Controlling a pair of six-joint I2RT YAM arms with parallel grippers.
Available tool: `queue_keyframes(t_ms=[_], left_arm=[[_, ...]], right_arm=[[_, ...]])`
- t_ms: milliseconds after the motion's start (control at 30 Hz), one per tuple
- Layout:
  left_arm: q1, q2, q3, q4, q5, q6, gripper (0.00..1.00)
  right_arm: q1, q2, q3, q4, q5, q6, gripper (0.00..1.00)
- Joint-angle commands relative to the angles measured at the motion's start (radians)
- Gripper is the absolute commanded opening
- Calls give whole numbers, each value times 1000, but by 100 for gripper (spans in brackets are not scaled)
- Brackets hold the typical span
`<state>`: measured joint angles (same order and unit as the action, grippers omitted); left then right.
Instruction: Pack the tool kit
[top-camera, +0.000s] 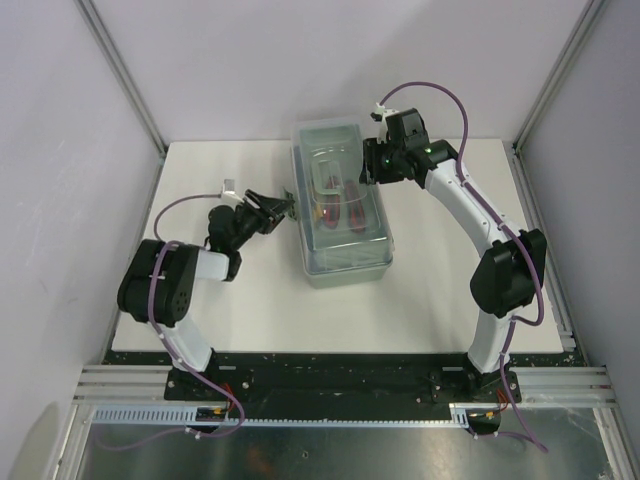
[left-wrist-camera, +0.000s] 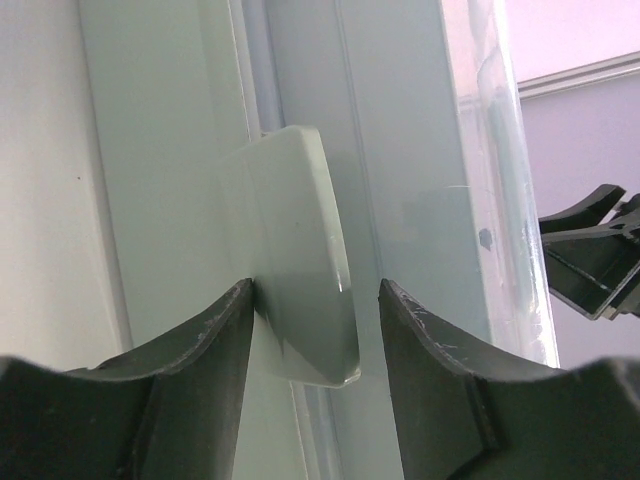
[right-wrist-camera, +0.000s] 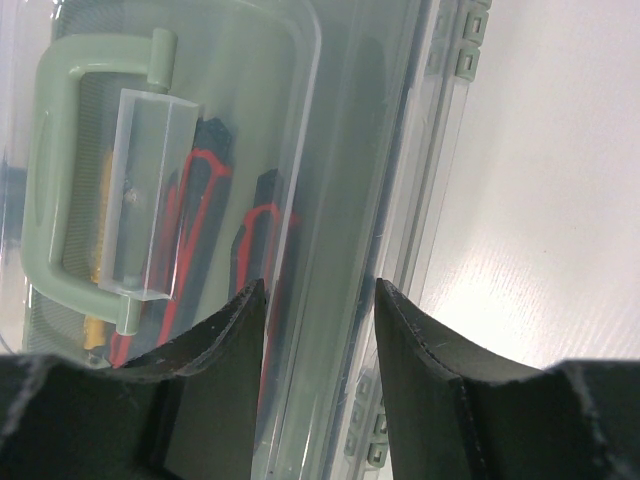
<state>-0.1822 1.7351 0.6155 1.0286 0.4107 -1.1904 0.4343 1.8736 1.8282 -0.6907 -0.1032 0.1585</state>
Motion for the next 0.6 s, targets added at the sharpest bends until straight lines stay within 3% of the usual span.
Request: queue_keyframes(t_ms=[0, 333, 567], left_arm=[[-51, -97, 96, 88, 58, 62, 56], [-100, -144, 167, -144, 3, 212, 51], [-113, -105, 188, -202, 10, 217, 46]], right_arm=[[8, 136, -65, -147, 12, -27, 41], [6, 144, -61, -150, 24, -24, 41], [6, 156, -52, -152, 24, -25, 41]])
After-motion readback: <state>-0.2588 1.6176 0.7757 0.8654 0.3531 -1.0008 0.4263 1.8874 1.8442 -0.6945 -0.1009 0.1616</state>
